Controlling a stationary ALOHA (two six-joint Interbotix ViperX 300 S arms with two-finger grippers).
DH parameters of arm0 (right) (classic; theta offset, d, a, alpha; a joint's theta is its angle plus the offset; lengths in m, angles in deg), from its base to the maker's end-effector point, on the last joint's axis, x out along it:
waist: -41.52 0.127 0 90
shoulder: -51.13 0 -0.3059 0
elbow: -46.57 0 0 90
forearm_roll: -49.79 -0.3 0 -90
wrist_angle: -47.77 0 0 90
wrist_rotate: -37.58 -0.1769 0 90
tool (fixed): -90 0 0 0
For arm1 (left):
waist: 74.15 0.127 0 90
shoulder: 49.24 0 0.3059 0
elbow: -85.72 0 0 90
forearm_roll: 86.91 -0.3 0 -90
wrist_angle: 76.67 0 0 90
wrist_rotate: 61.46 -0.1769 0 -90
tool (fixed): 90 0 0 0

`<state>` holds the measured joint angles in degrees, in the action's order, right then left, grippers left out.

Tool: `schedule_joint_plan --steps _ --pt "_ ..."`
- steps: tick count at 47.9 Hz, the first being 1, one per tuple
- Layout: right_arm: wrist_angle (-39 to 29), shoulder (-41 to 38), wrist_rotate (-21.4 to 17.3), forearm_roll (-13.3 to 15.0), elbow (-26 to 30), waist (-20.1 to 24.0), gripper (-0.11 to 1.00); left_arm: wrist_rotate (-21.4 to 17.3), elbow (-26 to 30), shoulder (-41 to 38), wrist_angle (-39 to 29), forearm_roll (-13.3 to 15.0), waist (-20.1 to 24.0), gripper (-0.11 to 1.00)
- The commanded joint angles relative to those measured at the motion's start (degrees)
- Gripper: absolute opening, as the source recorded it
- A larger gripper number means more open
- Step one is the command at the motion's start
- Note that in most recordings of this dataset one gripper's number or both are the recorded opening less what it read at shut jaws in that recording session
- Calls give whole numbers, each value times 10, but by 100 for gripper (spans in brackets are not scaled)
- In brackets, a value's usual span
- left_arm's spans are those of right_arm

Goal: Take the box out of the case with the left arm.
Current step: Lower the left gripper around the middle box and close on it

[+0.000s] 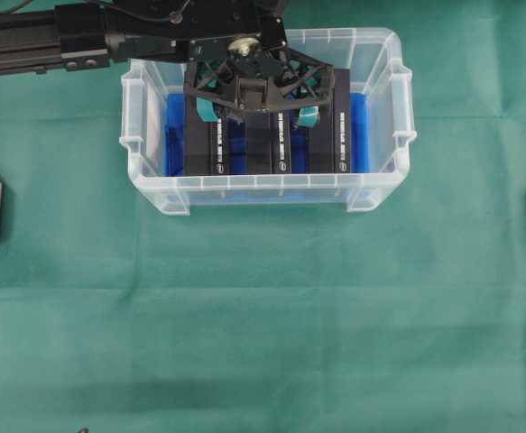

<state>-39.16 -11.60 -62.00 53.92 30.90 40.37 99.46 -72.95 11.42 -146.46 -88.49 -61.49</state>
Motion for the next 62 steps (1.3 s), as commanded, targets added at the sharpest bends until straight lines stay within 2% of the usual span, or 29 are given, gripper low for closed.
schedule_joint_plan --steps 1,37,62 --pt "1 1 -2 1 11 -1 1 1 -1 11 14 -3 3 97" --pt "8 1 -2 12 11 -1 1 4 -68 11 77 -2 4 97" --pt "9 -1 -2 21 11 -1 1 7 -72 -4 86 -2 0 97"
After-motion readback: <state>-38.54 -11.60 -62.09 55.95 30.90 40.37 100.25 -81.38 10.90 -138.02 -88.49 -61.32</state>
